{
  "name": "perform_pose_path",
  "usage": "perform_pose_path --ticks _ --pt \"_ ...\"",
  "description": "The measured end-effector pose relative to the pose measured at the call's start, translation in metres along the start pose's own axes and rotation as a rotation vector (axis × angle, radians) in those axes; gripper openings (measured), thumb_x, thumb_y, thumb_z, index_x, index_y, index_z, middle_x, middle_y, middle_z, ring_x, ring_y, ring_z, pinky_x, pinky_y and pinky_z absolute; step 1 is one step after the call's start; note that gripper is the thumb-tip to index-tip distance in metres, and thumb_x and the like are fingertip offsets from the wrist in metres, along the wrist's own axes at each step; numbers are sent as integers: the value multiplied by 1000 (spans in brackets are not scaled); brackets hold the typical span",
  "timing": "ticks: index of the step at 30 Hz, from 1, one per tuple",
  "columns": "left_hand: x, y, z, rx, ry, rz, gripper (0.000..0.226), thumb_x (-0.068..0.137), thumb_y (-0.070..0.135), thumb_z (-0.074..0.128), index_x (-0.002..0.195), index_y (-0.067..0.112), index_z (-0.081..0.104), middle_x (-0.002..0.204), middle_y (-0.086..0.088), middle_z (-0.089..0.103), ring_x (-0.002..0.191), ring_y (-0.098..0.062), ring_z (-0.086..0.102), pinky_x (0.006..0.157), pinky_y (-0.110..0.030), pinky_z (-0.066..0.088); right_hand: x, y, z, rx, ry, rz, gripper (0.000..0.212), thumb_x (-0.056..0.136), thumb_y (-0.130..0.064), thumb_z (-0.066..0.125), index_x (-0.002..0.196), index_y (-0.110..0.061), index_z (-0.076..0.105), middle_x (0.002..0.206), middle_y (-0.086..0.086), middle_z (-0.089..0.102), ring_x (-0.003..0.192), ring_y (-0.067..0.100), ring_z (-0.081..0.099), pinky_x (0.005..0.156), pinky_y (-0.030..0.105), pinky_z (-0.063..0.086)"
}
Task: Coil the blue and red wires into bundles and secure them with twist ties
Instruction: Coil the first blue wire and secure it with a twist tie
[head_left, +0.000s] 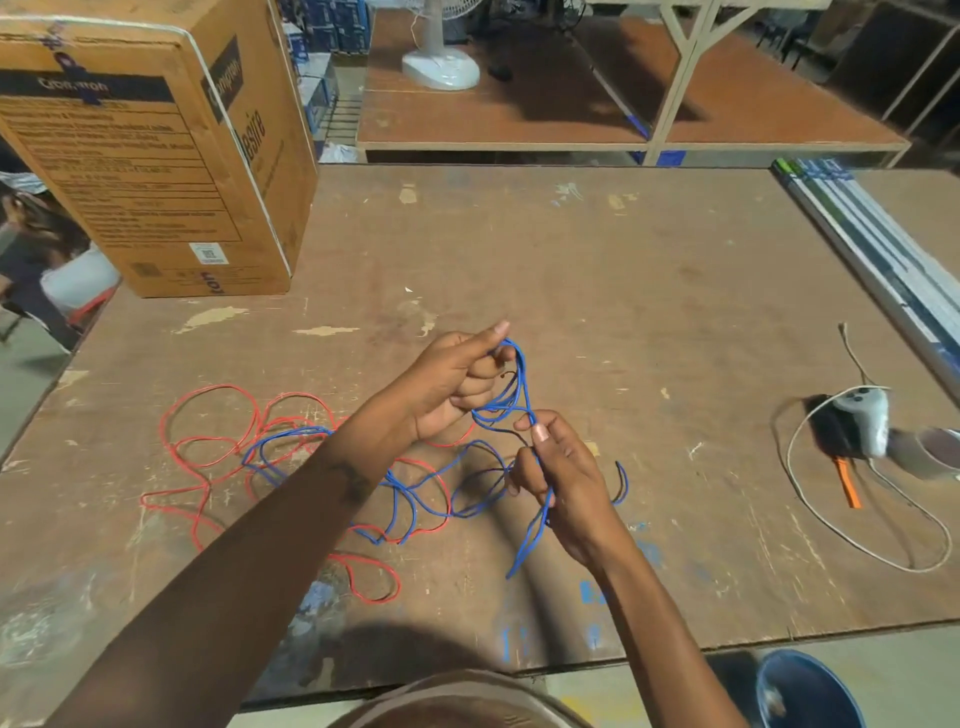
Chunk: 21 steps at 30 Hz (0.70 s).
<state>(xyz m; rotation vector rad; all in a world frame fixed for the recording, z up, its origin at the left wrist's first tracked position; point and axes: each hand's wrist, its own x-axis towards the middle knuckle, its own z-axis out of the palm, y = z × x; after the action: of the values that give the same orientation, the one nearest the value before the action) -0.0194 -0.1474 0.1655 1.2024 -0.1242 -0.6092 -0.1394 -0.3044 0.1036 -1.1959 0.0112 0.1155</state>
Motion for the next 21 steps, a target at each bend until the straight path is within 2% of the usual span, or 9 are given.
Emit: perform_pose_path --ticks 3,6,8,10,12,14,17,19,21 --pt "0 -11 0 113 64 44 40 111 33 53 81 9 65 50 11 20 37 -3 14 43 -25 7 -1 -9 -19 169 -129 209 20 112 -26 50 105 -12 62 53 -4 28 40 8 24 40 21 35" --pt "-4 -13 1 251 134 107 40 111 31 54 80 8 64 47 11 25 38 -4 17 40 -20 16 -8 -17 -37 408 -173 424 16 106 -20 62 113 -10 72 66 1 44 41 4 19 33 15 19" --pt "-4 -7 -4 509 199 186 41 110 31 56 76 11 67 42 12 35 38 -2 28 44 -18 27 -7 -17 -46 189 -108 410 26 107 -21 58 118 -10 78 76 4 55 46 8 16 35 17 14" --pt "-2 -4 -15 891 266 283 41 109 38 58 73 22 70 45 14 50 43 -3 43 53 -17 33 -7 -18 -51 -195 -81 296 28 106 -27 58 116 -17 83 72 3 60 47 12 19 40 21 15" --pt "1 -8 -27 1102 349 350 40 107 44 59 70 32 67 52 17 58 54 0 53 61 -19 38 -4 -23 -56 -396 -29 192 26 108 -26 60 115 -21 84 69 2 60 45 13 24 42 21 20" --pt "5 -17 -30 1140 446 371 40 107 45 59 70 30 68 53 17 58 58 4 55 65 -24 40 -3 -28 -56 -728 88 -46 21 110 -22 62 109 -24 83 75 -5 67 49 16 42 47 24 34" --pt "13 -26 -28 1086 523 296 43 108 44 57 75 21 74 52 18 57 59 -2 56 68 -31 38 -9 -15 -46 -1327 306 -554 12 108 -18 67 112 -19 78 105 -5 74 85 15 71 70 35 57" --pt "15 -27 -29 1023 529 230 46 109 43 56 80 15 78 50 18 57 60 -8 58 68 -32 41 -11 -2 -41 -1337 237 -766 16 104 -4 67 117 -7 77 117 6 73 113 22 71 93 38 58" --pt "16 -24 -30 933 528 194 45 109 41 57 80 15 78 43 17 51 49 -4 49 60 -27 37 -12 2 -33 -1153 50 -745 21 102 9 63 115 -2 74 118 7 70 119 23 68 99 41 56"
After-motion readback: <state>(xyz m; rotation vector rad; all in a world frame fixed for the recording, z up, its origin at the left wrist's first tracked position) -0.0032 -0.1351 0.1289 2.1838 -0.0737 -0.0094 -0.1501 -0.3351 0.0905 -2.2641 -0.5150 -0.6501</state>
